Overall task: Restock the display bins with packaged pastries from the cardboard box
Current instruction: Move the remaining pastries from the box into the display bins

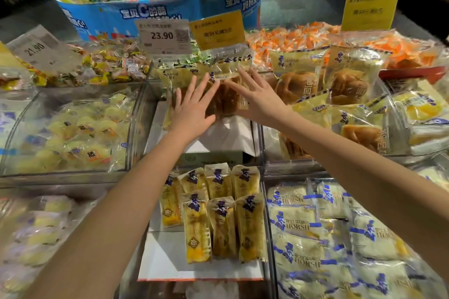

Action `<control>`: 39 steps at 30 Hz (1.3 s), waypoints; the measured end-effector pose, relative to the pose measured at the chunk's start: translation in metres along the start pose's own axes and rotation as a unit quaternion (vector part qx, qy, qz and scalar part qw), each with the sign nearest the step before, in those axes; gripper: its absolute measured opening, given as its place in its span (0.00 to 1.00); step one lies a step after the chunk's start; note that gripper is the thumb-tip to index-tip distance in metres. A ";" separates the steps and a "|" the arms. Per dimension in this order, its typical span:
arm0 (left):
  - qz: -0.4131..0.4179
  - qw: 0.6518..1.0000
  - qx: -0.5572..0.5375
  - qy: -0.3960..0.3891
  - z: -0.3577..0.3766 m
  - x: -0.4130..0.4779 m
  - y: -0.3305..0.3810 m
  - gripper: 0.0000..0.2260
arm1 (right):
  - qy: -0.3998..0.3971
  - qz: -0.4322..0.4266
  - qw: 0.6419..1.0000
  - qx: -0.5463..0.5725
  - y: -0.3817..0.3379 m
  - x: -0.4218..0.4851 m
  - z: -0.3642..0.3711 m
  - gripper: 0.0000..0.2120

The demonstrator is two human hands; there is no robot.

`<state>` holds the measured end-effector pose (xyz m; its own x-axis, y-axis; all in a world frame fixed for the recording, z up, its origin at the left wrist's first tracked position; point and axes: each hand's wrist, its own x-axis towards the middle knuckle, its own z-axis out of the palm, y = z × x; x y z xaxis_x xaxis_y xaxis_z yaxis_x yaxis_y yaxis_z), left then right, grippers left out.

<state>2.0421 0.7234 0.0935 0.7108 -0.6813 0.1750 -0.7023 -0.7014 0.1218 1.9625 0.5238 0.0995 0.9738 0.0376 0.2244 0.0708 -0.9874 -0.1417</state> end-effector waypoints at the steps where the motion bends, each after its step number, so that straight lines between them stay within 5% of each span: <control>1: -0.007 1.000 0.015 -0.014 0.002 0.006 -0.001 0.42 | -0.012 0.007 1.000 -0.011 0.000 0.004 0.002 0.41; 8: -0.027 0.995 0.071 -0.059 -0.006 0.038 -0.009 0.45 | -0.033 0.037 0.999 -0.017 -0.014 0.025 -0.001 0.42; 17: 0.006 0.999 -0.018 -0.030 -0.046 -0.034 0.023 0.34 | -0.065 0.104 0.992 0.010 -0.033 -0.054 -0.050 0.40; 31: 0.266 0.962 -0.018 -0.062 -0.066 -0.134 0.249 0.37 | -0.032 0.298 0.953 -0.044 -0.044 -0.365 -0.152 0.38; 39: 0.488 0.867 -0.017 -0.095 -0.018 -0.200 0.431 0.36 | -0.026 0.469 0.882 -0.046 -0.050 -0.588 -0.176 0.38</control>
<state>1.5970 0.5613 0.1288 -0.2324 -0.9715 0.0473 -0.9716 0.2341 0.0344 1.3485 0.5244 0.1443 0.6037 -0.7972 0.0063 -0.7860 -0.5965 -0.1623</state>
